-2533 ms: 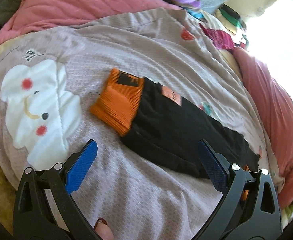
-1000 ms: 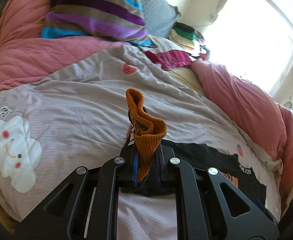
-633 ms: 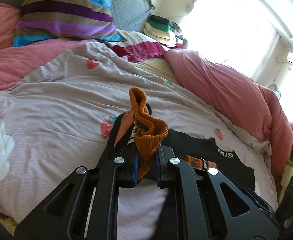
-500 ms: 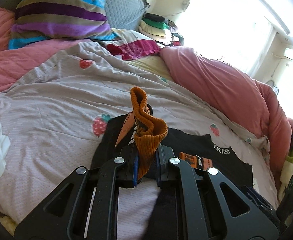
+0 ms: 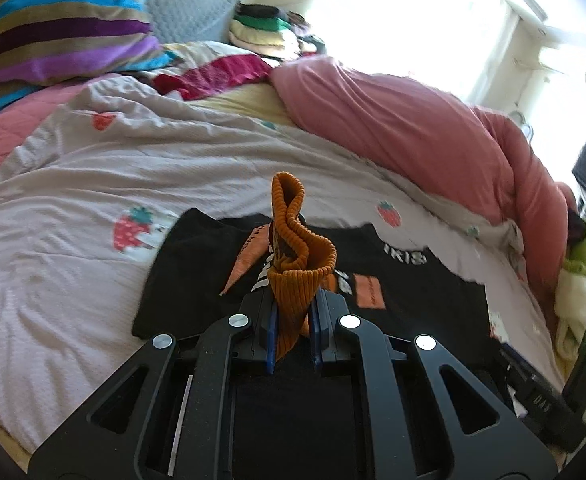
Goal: Fold small clothes
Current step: 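Lift the second sock onto the shirt and open the left tool, then grasp the second sock's cuff with the right tool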
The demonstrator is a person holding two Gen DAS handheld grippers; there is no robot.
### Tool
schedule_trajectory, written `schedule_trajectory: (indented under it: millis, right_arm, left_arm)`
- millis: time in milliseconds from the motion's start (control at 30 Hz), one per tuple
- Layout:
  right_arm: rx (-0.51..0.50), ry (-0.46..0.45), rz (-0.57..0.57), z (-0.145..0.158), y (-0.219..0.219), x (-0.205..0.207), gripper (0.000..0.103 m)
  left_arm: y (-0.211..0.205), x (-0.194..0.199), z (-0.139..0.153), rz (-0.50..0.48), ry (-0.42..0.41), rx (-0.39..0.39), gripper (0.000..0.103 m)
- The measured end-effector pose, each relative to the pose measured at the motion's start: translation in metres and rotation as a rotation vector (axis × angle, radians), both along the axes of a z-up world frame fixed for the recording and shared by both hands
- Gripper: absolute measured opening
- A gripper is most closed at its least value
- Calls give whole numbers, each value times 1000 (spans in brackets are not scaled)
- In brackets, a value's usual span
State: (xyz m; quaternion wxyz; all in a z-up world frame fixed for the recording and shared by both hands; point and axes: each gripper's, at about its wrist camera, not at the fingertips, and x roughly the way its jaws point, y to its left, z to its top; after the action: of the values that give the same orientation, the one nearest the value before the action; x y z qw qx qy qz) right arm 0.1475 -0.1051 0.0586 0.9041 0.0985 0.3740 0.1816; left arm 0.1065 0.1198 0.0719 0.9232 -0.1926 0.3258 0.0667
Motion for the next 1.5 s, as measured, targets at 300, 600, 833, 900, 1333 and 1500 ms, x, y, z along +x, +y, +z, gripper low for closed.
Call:
schedule_trajectory:
  millis: [300, 600, 833, 900, 1333, 1500]
  right_arm:
    - [15, 2, -23, -1, -19, 1, 97]
    - [18, 19, -22, -5, -21, 3, 97]
    - [42, 73, 38, -15, -4, 6, 97]
    - [42, 100, 87, -20, 10, 5, 97]
    - [69, 249, 231, -55, 98, 15, 72]
    - [63, 257, 205, -64, 106, 21, 59]
  left_arm:
    - [-30, 12, -22, -83, 59, 11, 7]
    - [-47, 12, -34, -223, 87, -39, 30]
    - [-36, 5, -21, -214, 52, -12, 43]
    - [-20, 8, -19, -164, 50, -3, 44]
    - [43, 34, -11, -34, -9, 63, 54]
    - [57, 34, -28, -5, 16, 25, 57]
